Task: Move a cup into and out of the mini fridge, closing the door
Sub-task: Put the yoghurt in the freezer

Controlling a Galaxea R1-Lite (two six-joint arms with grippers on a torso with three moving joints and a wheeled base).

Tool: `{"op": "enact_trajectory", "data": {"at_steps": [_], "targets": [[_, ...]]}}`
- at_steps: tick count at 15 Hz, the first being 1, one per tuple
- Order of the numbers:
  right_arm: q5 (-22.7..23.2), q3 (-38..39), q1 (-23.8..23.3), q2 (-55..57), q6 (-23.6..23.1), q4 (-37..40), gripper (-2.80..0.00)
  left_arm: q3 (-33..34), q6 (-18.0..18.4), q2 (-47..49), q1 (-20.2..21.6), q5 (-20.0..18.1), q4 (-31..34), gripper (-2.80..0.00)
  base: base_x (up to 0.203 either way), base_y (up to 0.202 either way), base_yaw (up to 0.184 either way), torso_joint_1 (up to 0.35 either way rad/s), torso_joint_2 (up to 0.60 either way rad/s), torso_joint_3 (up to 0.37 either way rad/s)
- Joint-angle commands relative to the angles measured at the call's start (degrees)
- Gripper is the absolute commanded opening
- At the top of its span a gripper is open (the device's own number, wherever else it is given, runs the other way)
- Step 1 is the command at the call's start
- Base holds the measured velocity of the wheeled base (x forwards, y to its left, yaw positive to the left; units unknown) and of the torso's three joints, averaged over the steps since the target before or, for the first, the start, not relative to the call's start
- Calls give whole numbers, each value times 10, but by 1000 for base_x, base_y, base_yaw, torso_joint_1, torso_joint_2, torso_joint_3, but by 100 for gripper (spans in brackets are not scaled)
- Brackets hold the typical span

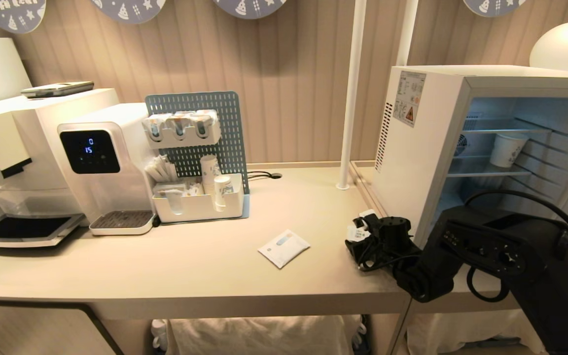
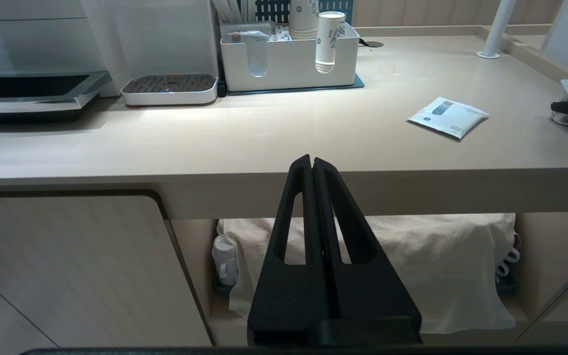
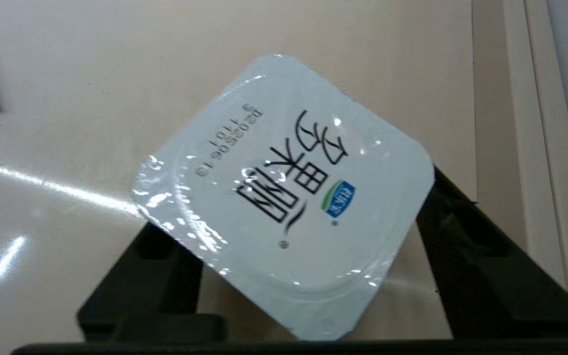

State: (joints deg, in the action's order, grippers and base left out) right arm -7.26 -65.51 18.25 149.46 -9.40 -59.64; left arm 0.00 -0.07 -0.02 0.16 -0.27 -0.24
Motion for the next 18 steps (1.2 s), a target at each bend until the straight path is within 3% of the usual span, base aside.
{"op": "enact_trajectory", "data": {"at_steps": [1, 5, 11, 18], "targets": [[0, -1, 0, -2, -1, -4, -280, 0, 0, 0, 0, 0, 0, -280, 0, 0, 0, 0, 0, 0], [0, 15, 0, -11, -1, -10, -280, 0, 0, 0, 0, 0, 0, -280, 0, 0, 0, 0, 0, 0], [-7, 128, 0, -101, 1, -61, -280, 0, 0, 0, 0, 0, 0, -280, 0, 0, 0, 0, 0, 0], [-149, 326, -5, -375, -7, -155, -280, 0, -1, 0, 0, 0, 0, -280, 0, 0, 0, 0, 0, 0]]}}
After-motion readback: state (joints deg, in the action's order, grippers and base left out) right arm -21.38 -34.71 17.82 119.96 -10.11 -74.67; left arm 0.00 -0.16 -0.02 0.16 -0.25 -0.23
